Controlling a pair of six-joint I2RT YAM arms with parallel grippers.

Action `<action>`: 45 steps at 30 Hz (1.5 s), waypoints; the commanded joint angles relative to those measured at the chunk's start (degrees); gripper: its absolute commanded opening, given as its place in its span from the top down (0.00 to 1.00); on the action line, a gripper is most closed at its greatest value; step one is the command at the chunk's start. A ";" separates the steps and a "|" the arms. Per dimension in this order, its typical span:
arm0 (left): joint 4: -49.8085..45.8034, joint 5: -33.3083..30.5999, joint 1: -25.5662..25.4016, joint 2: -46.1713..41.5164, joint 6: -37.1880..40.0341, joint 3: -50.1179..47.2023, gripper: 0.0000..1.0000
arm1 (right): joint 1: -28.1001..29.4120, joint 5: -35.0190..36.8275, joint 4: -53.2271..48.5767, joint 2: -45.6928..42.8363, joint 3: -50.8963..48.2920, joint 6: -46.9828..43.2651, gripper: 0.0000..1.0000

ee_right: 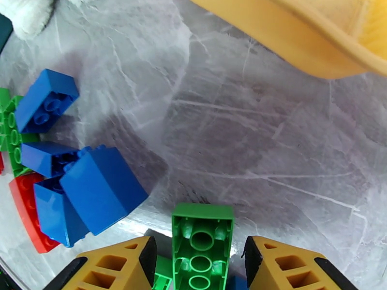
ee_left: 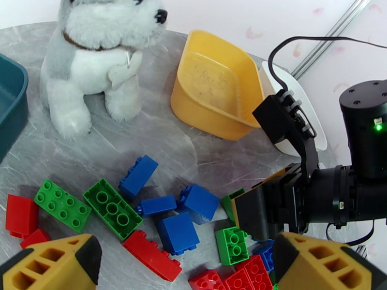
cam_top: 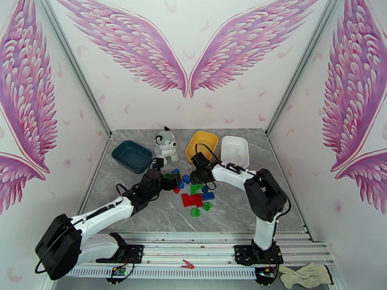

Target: Sort the legos into containers by color

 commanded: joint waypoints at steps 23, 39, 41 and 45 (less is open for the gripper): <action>1.26 2.85 0.17 2.25 -0.84 2.47 0.01 | -0.23 1.72 -0.69 1.08 1.70 0.05 0.67; -1.32 0.20 -11.67 14.45 2.94 23.27 0.01 | -14.47 3.88 -2.91 -17.04 2.25 4.06 0.75; -1.57 0.88 -11.93 18.31 4.07 26.53 0.01 | -17.79 4.89 -2.76 -16.97 3.09 3.84 0.75; -1.88 2.82 -12.56 25.07 6.36 31.52 0.01 | -22.92 7.65 -1.95 -15.64 4.99 3.67 0.74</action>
